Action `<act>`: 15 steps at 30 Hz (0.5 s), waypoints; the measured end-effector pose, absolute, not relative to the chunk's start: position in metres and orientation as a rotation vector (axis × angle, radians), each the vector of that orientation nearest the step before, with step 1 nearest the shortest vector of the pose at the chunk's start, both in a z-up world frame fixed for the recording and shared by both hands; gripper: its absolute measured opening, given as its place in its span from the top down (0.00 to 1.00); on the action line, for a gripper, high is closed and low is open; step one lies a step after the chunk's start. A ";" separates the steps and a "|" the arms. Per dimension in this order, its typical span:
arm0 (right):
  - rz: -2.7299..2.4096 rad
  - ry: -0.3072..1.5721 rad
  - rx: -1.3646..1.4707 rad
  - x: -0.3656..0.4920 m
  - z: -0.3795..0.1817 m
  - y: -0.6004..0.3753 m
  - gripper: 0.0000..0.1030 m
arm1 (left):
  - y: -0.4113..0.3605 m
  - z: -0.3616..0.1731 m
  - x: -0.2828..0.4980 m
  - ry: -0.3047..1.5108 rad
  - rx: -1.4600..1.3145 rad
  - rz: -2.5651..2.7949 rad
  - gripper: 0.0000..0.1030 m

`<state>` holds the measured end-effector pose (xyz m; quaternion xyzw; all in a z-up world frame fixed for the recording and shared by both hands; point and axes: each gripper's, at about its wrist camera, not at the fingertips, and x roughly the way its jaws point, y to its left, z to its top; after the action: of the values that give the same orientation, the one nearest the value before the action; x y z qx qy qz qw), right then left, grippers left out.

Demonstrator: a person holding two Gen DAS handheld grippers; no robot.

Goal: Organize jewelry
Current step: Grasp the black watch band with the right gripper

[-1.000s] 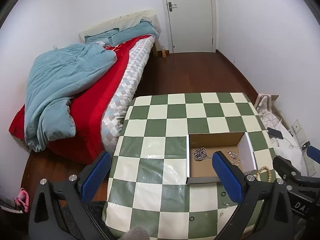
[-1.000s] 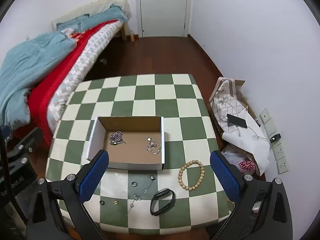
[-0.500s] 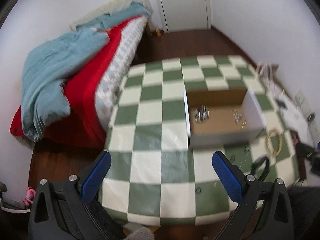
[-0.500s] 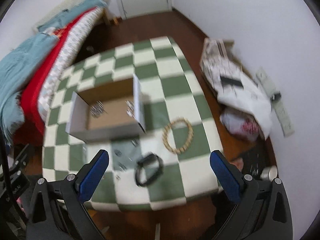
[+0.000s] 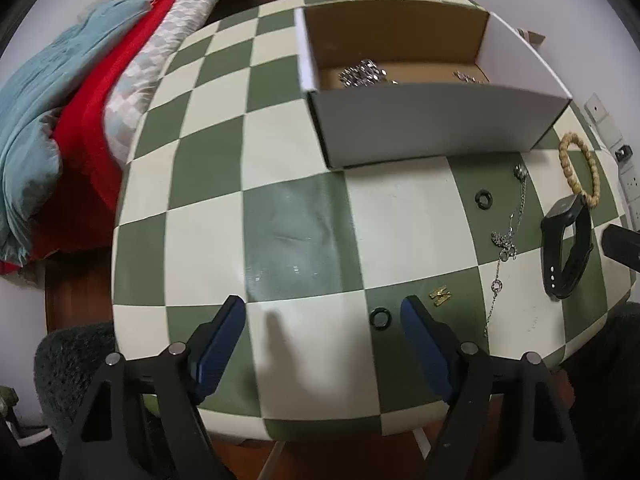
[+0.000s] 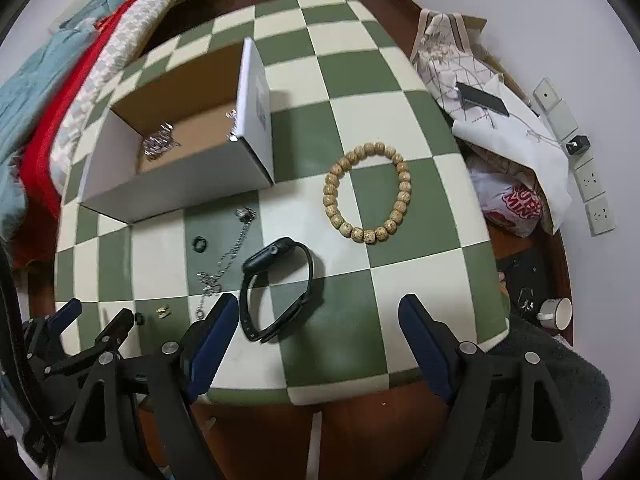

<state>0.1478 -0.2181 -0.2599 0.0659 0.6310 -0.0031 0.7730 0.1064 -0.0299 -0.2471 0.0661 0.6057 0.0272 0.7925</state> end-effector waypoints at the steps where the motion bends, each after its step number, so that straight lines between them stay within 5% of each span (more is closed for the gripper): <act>1: -0.007 1.375 0.145 0.150 -0.263 -0.217 0.22 | -0.032 -0.249 0.106 1.304 0.144 0.052 0.30; 12: 0.007 1.440 0.152 0.159 -0.293 -0.201 0.26 | -0.045 -0.254 0.105 1.314 0.121 0.006 0.82; 15: 0.003 1.455 0.138 0.159 -0.299 -0.198 0.42 | -0.048 -0.254 0.105 1.310 0.118 -0.003 0.92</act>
<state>0.1594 -0.1979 -0.2989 0.0630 0.6644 0.0012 0.7447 0.1053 -0.0480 -0.2541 0.0548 0.6089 -0.0015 0.7913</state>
